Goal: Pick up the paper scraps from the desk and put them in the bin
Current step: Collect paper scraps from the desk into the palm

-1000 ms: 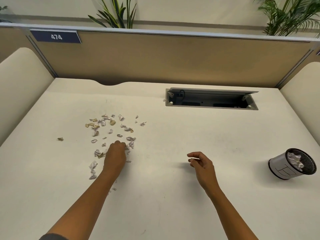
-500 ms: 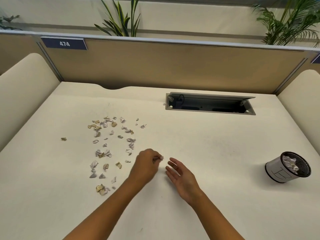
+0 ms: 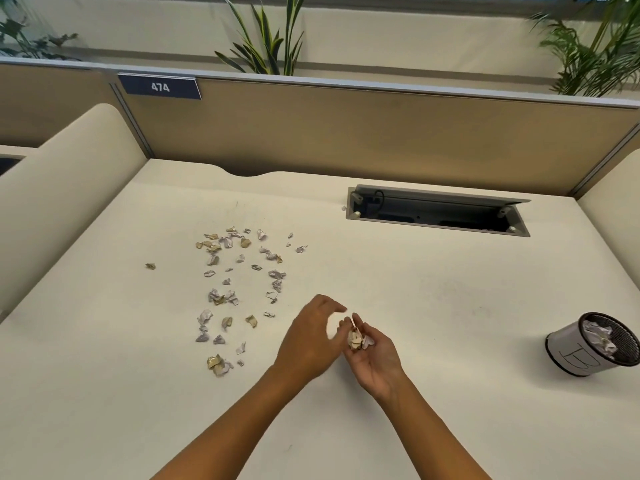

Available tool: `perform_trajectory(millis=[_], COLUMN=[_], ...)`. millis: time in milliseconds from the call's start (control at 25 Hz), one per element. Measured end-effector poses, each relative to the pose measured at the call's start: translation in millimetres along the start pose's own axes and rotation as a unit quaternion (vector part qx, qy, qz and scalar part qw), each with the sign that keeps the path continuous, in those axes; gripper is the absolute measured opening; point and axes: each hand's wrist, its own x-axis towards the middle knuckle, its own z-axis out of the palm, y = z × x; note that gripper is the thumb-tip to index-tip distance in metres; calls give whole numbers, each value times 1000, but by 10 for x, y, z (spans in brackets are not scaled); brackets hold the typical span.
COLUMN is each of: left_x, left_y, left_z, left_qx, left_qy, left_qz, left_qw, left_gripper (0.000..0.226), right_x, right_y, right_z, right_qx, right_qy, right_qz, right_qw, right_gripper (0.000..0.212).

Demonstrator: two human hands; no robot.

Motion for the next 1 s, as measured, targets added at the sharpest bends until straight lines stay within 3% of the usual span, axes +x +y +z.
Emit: perform_trajectory(millis=[80, 160, 280, 360, 440, 720, 920, 1000], left_x=[6, 24, 53, -5, -138, -407, -527, -569], left_y=[-218, -516, -1019, -1243, -1337, -1206, -976, -913], left_z=[-97, -212, -469, -615, -641, -564, -459, -445], left_qx=[14, 102, 274, 276, 228, 190, 262, 277], left_qy=[12, -5, -14, -32, -52, -150, -95, -93], left_qz=[-43, -88, -202, -310, -369, -304, -234, -204], left_qw=[999, 991, 940, 909, 899, 921, 931, 934], left_gripper=[28, 42, 65, 73, 74, 82, 34, 25], right_x=[0, 2, -6, -12, -13, -19, -52, -65], right_y=[6, 19, 40, 57, 66, 111, 175, 175], right_z=[-9, -26, -46, -63, -79, -38, -27, -43], right_qx=[6, -3, -14, -12, -13, -36, -56, -54], right_qy=[9, 12, 13, 11, 9, 10, 8, 10], right_qz=[-1, -1, 3, 4, 4, 9, 11, 8], right_qw=[1000, 1000, 1000, 1000, 1000, 999, 998, 998], right_gripper=[21, 21, 21, 21, 21, 22, 20, 20])
